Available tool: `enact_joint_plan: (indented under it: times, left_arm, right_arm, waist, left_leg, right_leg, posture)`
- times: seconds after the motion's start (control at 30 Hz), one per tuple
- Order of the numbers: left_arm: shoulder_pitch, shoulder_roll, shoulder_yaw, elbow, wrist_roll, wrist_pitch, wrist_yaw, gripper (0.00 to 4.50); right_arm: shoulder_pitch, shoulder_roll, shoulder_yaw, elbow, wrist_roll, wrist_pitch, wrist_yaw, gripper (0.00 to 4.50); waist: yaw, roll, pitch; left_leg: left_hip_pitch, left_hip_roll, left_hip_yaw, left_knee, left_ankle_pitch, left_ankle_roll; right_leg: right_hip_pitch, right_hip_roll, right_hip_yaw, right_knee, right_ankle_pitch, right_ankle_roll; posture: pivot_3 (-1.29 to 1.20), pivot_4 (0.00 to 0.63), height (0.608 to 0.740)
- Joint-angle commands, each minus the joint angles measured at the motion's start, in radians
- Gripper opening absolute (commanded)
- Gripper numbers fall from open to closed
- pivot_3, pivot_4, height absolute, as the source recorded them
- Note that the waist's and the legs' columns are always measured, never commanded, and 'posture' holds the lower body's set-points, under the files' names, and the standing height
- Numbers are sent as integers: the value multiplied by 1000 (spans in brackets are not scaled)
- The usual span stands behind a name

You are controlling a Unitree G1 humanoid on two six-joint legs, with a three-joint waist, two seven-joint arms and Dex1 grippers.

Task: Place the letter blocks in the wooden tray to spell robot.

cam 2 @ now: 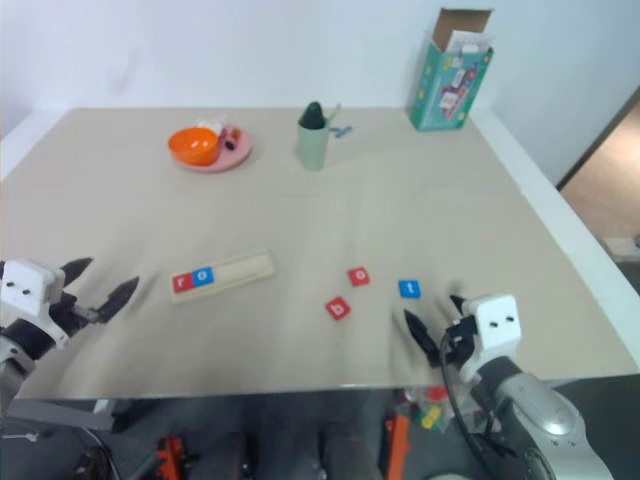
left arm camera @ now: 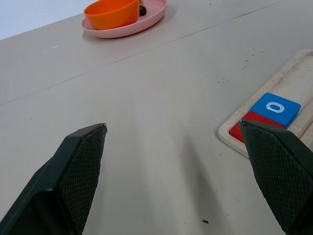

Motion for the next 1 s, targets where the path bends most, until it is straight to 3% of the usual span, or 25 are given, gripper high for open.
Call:
enact_joint_plan:
  times: [0.03,0.33,0.47,0.67,0.9,1.0]
  left_arm:
    - [-9,21,20,6,3,-14,-13,4500]
    - [-12,16,16,34,-40,-7,-80,4500]
    - [-31,45,-2,42,-59,8,-136,4500]
    - [-182,180,-168,140,-40,45,-348,4500]
    - [-472,222,-385,357,50,55,-514,4500]
    - [-561,206,-429,438,89,34,-533,4500]
  right_arm:
    - [4,2,-16,-13,2,-13,-4,4468]
    - [16,-3,-20,6,-2,-37,15,4468]
    - [-6,-50,8,18,-11,-84,89,4468]
    - [-426,-102,138,178,162,-38,341,4468]
    - [-773,-89,362,527,116,-132,675,4468]
    - [-848,-71,413,657,57,-211,742,4468]
  waist:
    - [0,0,0]
    - [0,0,0]
    - [0,0,0]
    - [-10,2,5]
    - [-4,1,5]
    - [-3,1,5]
  left_leg:
    - [0,0,0,0,0,0]
    - [0,0,0,0,0,0]
    - [0,0,0,0,0,0]
    - [3,-2,1,2,2,3]
    - [0,-1,-1,1,5,8]
    - [-4,-1,-2,0,4,8]
  right_leg:
    - [0,0,0,0,0,0]
    - [0,0,0,0,0,0]
    - [0,0,0,0,0,0]
    - [0,1,3,0,5,-4]
    - [0,3,0,0,7,-1]
    - [-3,3,0,-1,8,6]
  posture:
    - [0,150,740]
    - [0,150,740]
    - [0,150,740]
    - [0,150,740]
    - [0,150,740]
    - [0,150,740]
